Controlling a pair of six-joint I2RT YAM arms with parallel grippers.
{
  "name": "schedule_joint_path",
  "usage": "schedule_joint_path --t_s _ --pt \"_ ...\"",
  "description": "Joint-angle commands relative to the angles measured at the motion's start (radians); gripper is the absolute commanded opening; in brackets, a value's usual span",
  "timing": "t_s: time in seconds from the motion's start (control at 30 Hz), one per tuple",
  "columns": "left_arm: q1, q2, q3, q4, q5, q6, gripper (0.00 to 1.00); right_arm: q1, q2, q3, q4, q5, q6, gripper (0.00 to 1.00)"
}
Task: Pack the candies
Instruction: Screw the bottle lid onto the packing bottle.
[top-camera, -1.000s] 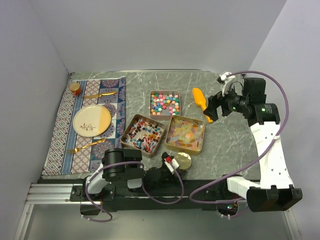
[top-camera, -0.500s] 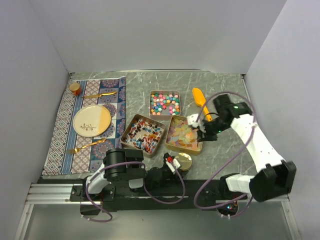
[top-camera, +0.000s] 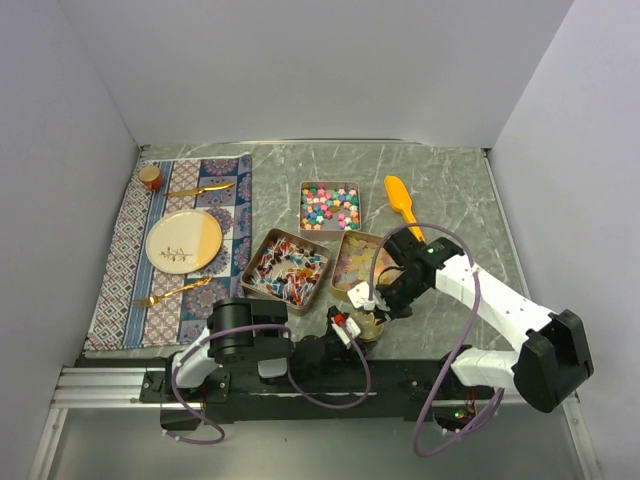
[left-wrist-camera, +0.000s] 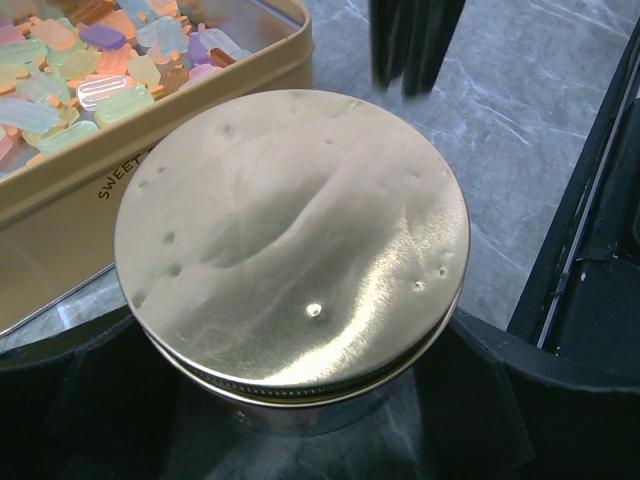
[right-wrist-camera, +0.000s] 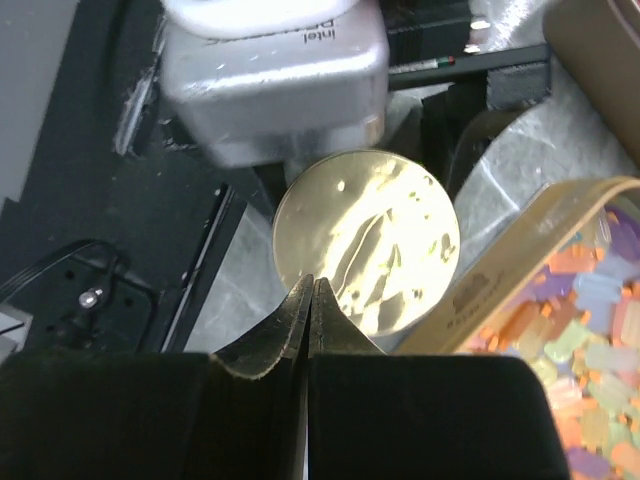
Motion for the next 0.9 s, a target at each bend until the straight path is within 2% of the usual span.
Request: schedule_joint_path --t_s 0.0,0.2,0.43,0.67,0.87 --pt "-0.007 0.147 -0.067 0.266 -0.013 0.009 0.01 0.044 0.012 -0.053 0.126 0.028 0.039 0.00" --pt "-0.010 0.150 -0.067 0.258 -0.037 -0.003 0.01 0.104 -0.001 -0.194 0.270 0.128 0.050 0.00" --pt "-0.011 0.147 -0.064 0.236 -0.040 -0.010 0.01 0.105 -0.007 -0.217 0.293 0.142 0.085 0.00" --pt "-0.013 0.138 -0.065 0.204 -0.023 -0.014 0.01 0.023 -0.119 -0.067 0.203 0.108 0.108 0.00" --pt "-0.013 0.149 -0.053 0.184 -0.025 -0.025 0.01 0.000 -0.084 0.010 0.163 0.097 0.125 0.00"
